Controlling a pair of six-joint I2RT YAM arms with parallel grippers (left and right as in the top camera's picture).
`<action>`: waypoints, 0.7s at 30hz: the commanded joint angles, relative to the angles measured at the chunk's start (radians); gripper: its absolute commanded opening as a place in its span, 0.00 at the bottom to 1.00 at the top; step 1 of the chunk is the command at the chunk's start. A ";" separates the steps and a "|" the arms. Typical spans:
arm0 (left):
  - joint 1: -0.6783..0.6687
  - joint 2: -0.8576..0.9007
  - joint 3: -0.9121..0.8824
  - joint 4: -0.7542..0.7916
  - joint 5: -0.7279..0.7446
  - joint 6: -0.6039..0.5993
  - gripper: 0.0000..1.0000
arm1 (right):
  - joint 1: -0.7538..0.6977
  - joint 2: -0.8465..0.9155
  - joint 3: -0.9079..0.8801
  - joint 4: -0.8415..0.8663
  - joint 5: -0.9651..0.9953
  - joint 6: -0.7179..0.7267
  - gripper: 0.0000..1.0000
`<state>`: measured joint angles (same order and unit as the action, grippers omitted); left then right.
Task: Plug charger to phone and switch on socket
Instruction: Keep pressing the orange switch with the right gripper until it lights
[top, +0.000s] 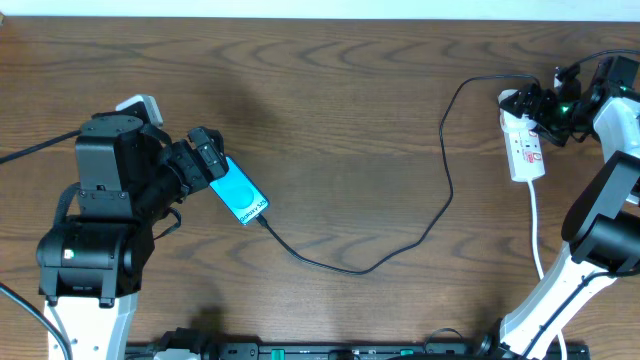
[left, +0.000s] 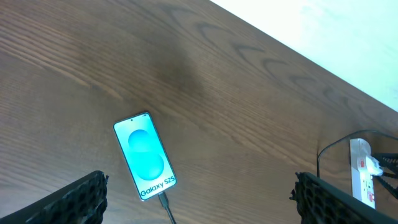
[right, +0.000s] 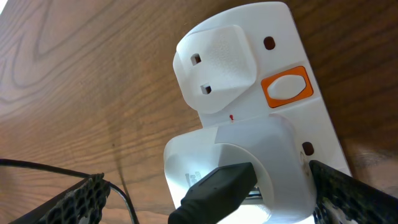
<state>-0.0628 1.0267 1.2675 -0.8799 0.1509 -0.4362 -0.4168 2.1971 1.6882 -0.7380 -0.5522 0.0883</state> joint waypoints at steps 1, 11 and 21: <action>0.000 0.000 0.019 -0.002 -0.010 0.021 0.95 | 0.006 0.010 0.005 -0.015 -0.028 0.023 0.99; 0.000 0.000 0.019 -0.002 -0.010 0.021 0.95 | -0.013 0.010 0.014 -0.029 -0.022 0.019 0.99; 0.000 0.000 0.019 -0.002 -0.010 0.021 0.95 | -0.014 0.010 0.014 -0.058 -0.022 0.019 0.99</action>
<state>-0.0628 1.0267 1.2675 -0.8799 0.1509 -0.4362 -0.4263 2.1971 1.7008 -0.7692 -0.5644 0.0948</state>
